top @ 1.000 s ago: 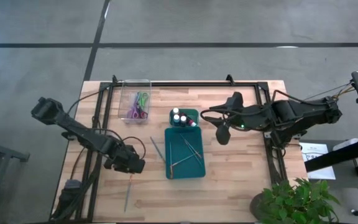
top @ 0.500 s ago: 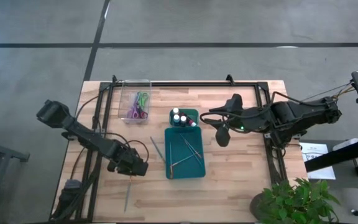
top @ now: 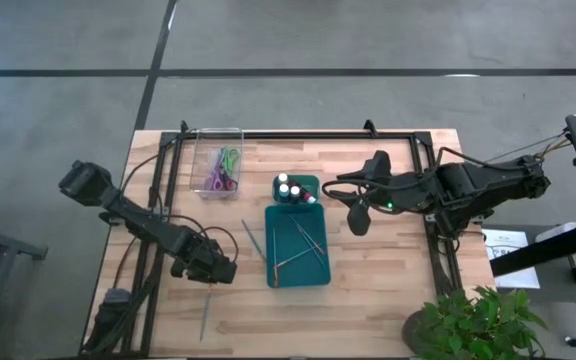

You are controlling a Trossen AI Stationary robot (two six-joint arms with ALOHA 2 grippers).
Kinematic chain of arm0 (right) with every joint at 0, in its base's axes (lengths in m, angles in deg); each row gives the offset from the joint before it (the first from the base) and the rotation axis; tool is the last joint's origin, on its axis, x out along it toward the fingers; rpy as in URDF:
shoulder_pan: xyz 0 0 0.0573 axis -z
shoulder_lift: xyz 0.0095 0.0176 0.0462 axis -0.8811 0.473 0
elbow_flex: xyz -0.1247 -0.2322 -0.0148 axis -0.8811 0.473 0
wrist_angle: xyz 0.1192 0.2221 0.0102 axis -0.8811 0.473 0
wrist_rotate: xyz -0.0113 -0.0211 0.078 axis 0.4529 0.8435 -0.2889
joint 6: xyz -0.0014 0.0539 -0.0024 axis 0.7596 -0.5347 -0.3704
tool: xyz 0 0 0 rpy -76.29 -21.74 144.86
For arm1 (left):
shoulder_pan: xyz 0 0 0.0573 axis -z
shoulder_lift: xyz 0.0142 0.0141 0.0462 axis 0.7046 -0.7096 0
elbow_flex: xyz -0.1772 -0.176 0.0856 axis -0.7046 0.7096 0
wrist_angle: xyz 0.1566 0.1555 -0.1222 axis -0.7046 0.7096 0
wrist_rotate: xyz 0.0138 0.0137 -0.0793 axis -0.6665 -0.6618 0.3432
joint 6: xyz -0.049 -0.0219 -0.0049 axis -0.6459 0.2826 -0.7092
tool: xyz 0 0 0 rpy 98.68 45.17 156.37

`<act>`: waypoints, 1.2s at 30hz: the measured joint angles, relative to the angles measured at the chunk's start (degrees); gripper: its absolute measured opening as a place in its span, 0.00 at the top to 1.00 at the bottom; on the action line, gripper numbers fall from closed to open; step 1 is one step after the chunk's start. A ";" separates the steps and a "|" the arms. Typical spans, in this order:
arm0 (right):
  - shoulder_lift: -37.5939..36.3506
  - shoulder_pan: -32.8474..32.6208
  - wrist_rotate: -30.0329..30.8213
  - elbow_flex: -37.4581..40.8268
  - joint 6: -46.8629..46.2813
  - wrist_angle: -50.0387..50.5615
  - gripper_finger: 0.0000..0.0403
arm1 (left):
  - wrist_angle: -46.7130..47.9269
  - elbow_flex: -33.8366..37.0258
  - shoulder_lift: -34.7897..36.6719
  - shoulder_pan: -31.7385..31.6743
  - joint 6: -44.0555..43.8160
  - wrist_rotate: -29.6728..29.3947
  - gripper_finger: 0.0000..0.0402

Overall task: Pick & Place Paint Supplies
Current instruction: Put the blue paintbrush into the blue bin

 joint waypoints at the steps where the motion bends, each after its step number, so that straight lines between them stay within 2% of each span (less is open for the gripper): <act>1: 0.00 0.00 0.02 0.11 -0.02 -0.04 0.51 | 0.00 0.00 0.00 0.02 -0.02 -0.01 0.70; 36: -0.11 0.00 0.04 0.93 -0.50 -0.15 0.51 | -2.37 1.05 -0.10 0.61 -2.60 -0.05 0.70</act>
